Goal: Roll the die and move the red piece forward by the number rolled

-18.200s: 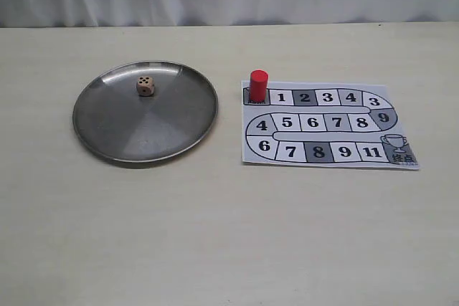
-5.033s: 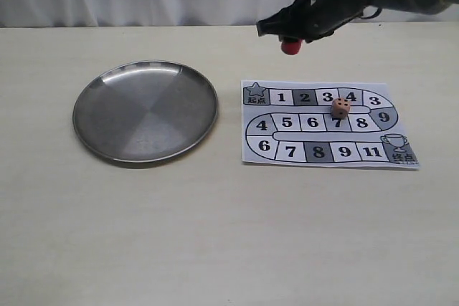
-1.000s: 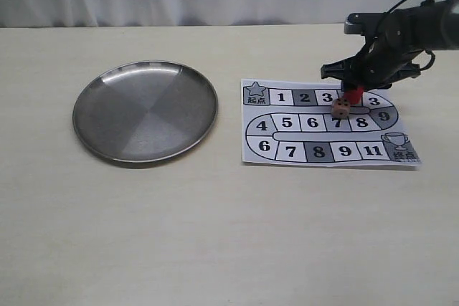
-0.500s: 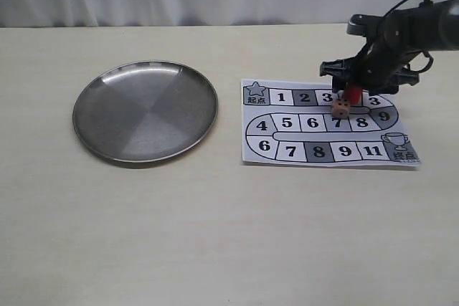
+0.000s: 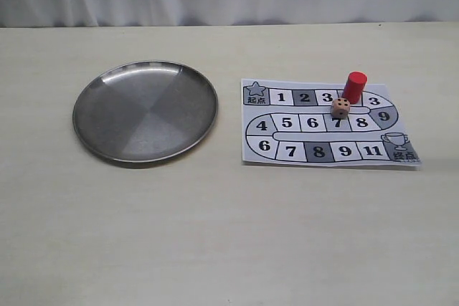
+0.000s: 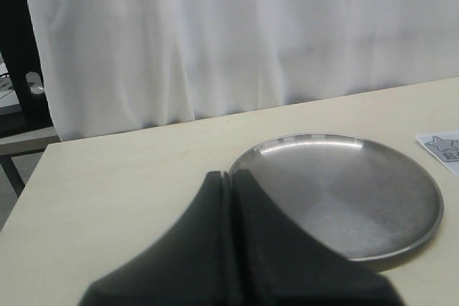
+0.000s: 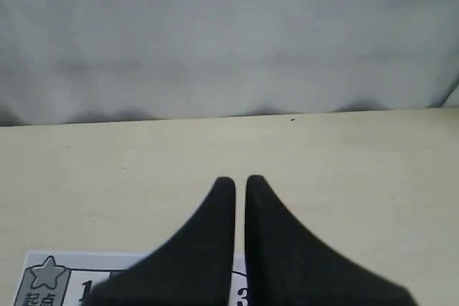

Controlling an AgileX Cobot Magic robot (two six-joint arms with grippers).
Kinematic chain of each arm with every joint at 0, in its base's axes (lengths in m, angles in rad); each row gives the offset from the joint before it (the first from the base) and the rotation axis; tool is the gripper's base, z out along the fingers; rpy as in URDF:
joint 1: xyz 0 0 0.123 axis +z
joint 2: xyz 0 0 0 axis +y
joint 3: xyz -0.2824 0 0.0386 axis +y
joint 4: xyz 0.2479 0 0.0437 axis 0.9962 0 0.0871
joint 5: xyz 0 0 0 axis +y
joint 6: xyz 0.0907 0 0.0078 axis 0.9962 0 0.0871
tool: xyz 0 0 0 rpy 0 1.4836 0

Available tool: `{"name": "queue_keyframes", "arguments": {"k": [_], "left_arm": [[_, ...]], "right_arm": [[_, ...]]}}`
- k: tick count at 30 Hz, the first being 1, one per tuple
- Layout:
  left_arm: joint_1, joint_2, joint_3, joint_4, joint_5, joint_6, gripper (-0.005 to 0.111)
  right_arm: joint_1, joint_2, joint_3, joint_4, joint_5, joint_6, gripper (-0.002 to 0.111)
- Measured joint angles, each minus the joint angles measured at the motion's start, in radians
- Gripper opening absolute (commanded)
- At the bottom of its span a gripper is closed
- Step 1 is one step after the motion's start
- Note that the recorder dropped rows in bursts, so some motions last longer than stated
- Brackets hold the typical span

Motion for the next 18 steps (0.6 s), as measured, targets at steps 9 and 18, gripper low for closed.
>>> {"name": "queue_keyframes", "arguments": {"k": [9,18], "left_arm": [[0.000,0.000,0.000,0.000,0.000,0.000,0.000],[0.000,0.000,0.000,0.000,0.000,0.000,0.000]], "right_arm": [[0.000,-0.504,0.626,-0.004,-0.449,0.085,0.004],[0.000,-0.973,1.094,-0.004,-0.606,0.102,0.004]]}}
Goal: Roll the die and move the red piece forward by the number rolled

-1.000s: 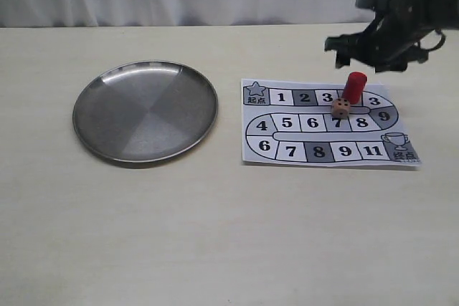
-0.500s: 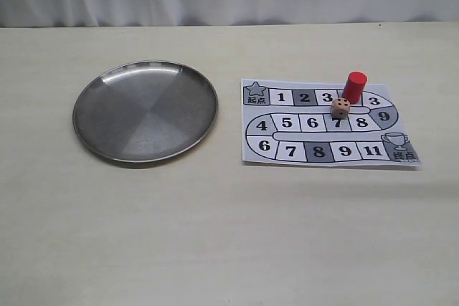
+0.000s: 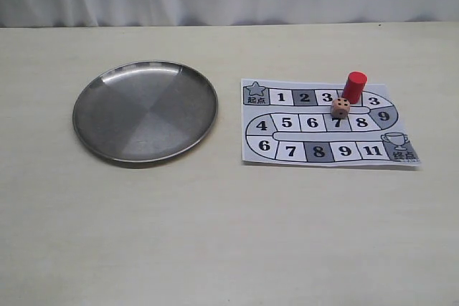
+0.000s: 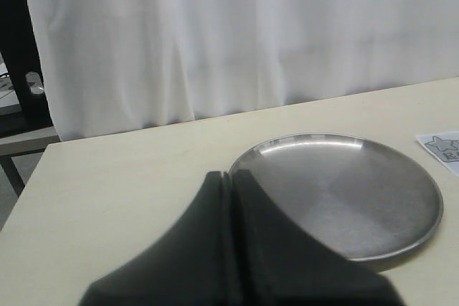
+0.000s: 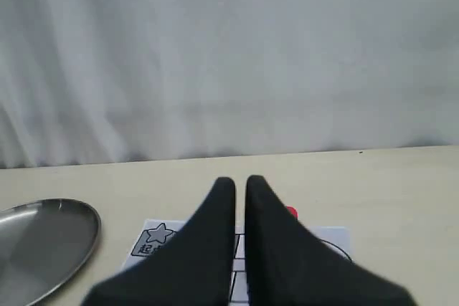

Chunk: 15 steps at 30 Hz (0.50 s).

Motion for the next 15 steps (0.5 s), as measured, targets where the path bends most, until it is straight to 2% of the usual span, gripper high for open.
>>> {"name": "queue_keyframes", "arguments": {"k": [5,15], "left_arm": [[0.000,0.000,0.000,0.000,0.000,0.000,0.000],[0.000,0.000,0.000,0.000,0.000,0.000,0.000]], "right_arm": [[0.000,-0.198,0.125,0.000,0.002,0.000,0.004],[0.000,-0.372,0.134,0.000,0.159,0.000,0.004]]}}
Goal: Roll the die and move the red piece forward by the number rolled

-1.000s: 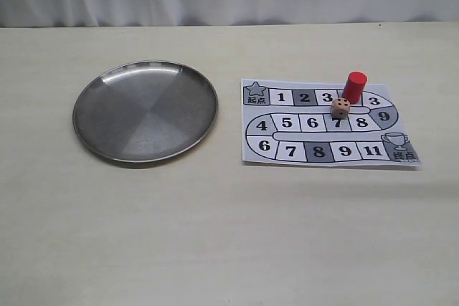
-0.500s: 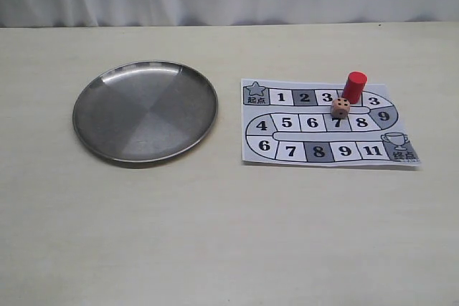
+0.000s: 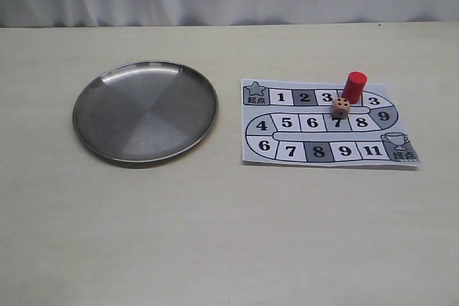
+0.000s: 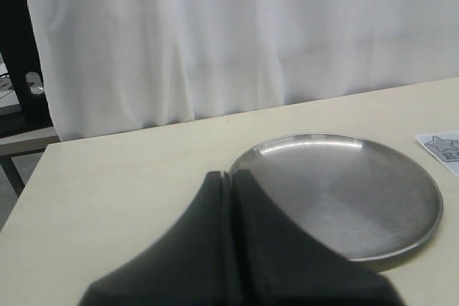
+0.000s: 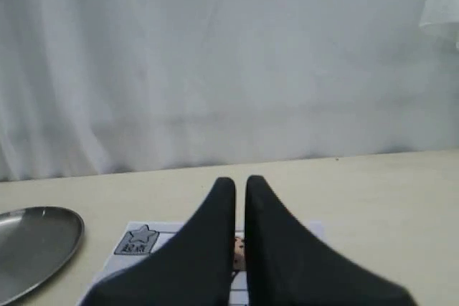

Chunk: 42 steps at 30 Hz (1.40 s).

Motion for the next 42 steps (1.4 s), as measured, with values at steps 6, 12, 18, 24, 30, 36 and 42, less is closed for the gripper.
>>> {"name": "queue_keyframes", "arguments": {"k": [6,12,18,24,30,36,42], "left_arm": [[0.000,0.000,0.000,0.000,0.000,0.000,0.000],[0.000,0.000,0.000,0.000,0.000,0.000,0.000],[0.000,0.000,0.000,0.000,0.000,0.000,0.000],[0.000,0.000,0.000,0.000,0.000,0.000,0.000],[0.000,0.000,0.000,0.000,0.000,0.000,0.000],[0.000,0.000,0.000,0.000,0.000,0.000,0.000],[0.000,0.000,0.000,0.000,0.000,0.000,0.000]], "right_arm": [[0.000,-0.011,0.000,0.142,0.113,-0.093,0.004],[0.000,-0.011,0.000,0.262,0.119,-0.230,0.004],[0.000,-0.011,0.000,0.307,0.119,-0.256,0.004],[0.000,-0.011,0.000,0.315,0.119,-0.260,0.004],[-0.055,-0.028,0.000,0.315,0.123,-0.260,0.004],[-0.099,-0.043,0.000,0.315,0.154,-0.260,0.004],[-0.100,-0.043,0.000,0.315,0.181,-0.260,0.004]]}}
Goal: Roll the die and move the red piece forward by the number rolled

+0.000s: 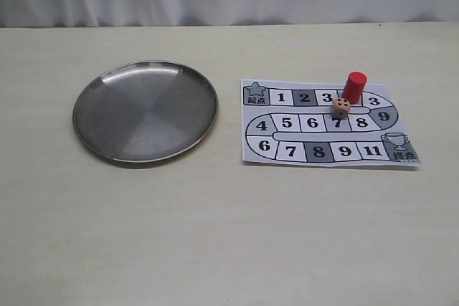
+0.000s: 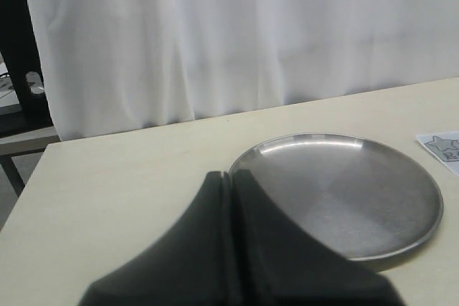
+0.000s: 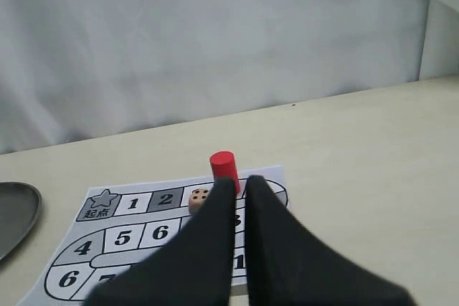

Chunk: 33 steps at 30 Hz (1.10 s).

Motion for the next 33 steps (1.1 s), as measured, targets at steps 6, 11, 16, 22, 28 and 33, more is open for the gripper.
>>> {"name": "queue_keyframes", "arguments": {"k": [6,11,16,22,28,33], "left_arm": [[0.000,0.000,0.000,0.000,0.000,0.000,0.000],[0.000,0.000,0.000,0.000,0.000,0.000,0.000],[0.000,0.000,0.000,0.000,0.000,0.000,0.000],[0.000,0.000,0.000,0.000,0.000,0.000,0.000],[0.000,0.000,0.000,0.000,0.000,0.000,0.000],[0.000,0.000,0.000,0.000,0.000,0.000,0.000]], "right_arm": [[0.000,0.000,0.000,0.000,0.008,0.000,0.004],[0.000,0.000,0.000,0.000,0.010,0.000,0.004],[0.000,0.000,0.000,0.000,0.012,0.000,0.004],[0.000,0.000,0.000,0.000,0.012,0.000,0.004],[0.000,0.000,0.000,0.000,0.012,0.000,0.004],[0.000,0.000,0.000,0.000,0.012,0.000,0.004]]}}
